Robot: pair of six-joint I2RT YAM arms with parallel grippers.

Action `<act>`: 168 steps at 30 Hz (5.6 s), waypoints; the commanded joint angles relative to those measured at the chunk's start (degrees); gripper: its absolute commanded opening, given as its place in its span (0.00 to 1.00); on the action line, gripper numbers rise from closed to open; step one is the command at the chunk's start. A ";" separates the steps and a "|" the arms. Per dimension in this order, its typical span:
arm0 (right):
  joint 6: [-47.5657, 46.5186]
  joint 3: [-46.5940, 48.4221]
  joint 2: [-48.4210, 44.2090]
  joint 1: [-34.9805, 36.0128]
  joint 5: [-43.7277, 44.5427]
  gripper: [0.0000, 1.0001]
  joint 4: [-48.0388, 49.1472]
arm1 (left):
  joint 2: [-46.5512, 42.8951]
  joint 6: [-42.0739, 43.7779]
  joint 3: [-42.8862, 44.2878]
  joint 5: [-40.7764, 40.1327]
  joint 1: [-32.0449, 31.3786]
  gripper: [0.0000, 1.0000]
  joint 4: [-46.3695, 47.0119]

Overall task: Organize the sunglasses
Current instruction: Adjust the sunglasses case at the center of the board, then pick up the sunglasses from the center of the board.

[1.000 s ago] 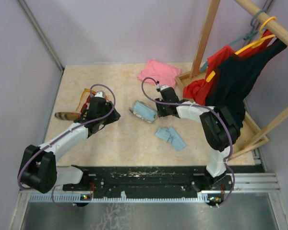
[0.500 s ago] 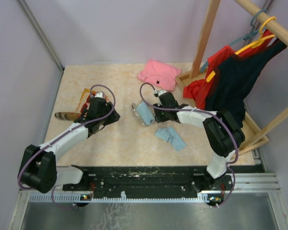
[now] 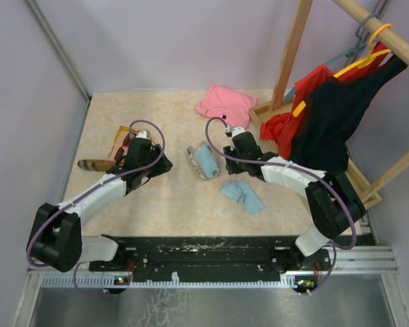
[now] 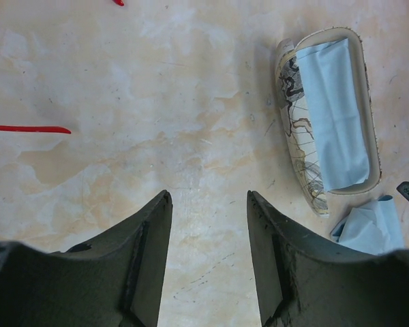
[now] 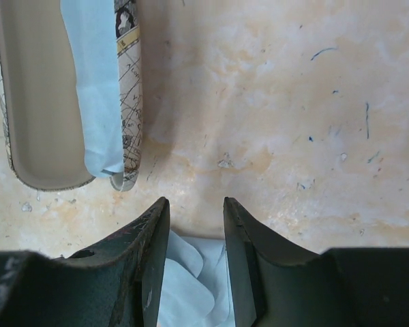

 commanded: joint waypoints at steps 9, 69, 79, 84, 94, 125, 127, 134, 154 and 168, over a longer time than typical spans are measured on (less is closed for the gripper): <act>-0.77 13.93 9.88 -2.01 4.28 0.38 1.80 | 7.39 -1.74 3.38 1.33 0.37 0.55 3.29; 10.00 -10.68 -17.51 -5.46 -9.37 0.44 5.83 | 19.06 -12.27 16.28 -26.06 14.08 0.66 -12.70; 9.75 -10.94 -18.23 -5.44 -9.05 0.44 5.02 | 23.82 -13.09 15.92 -24.90 15.09 0.61 -10.31; 9.94 -10.96 -18.22 -5.41 -9.27 0.44 5.25 | 24.06 -12.61 15.07 -24.70 15.09 0.51 -9.12; 9.79 -11.06 -19.02 -5.46 -9.29 0.44 4.62 | 21.70 -13.71 14.71 -26.09 15.80 0.34 -10.34; 8.96 -11.39 -21.82 -5.41 -8.88 0.44 2.97 | 8.99 -14.28 3.12 -16.70 17.22 0.01 -6.10; 9.06 -11.52 -21.83 -5.46 -9.01 0.44 2.98 | 10.08 -14.40 2.39 -14.79 17.20 0.01 -5.09; 9.13 -11.84 -21.83 -5.46 -9.10 0.44 3.31 | 7.39 -14.31 -0.05 -15.78 17.11 0.01 -4.65; 3.44 -13.92 -30.53 -5.46 -6.14 0.46 5.47 | -12.35 2.31 -3.27 -18.59 -0.07 0.01 -4.51; 7.33 -17.35 -45.50 -5.45 4.71 0.46 4.77 | -12.78 18.98 -8.85 -9.93 -22.61 0.01 10.76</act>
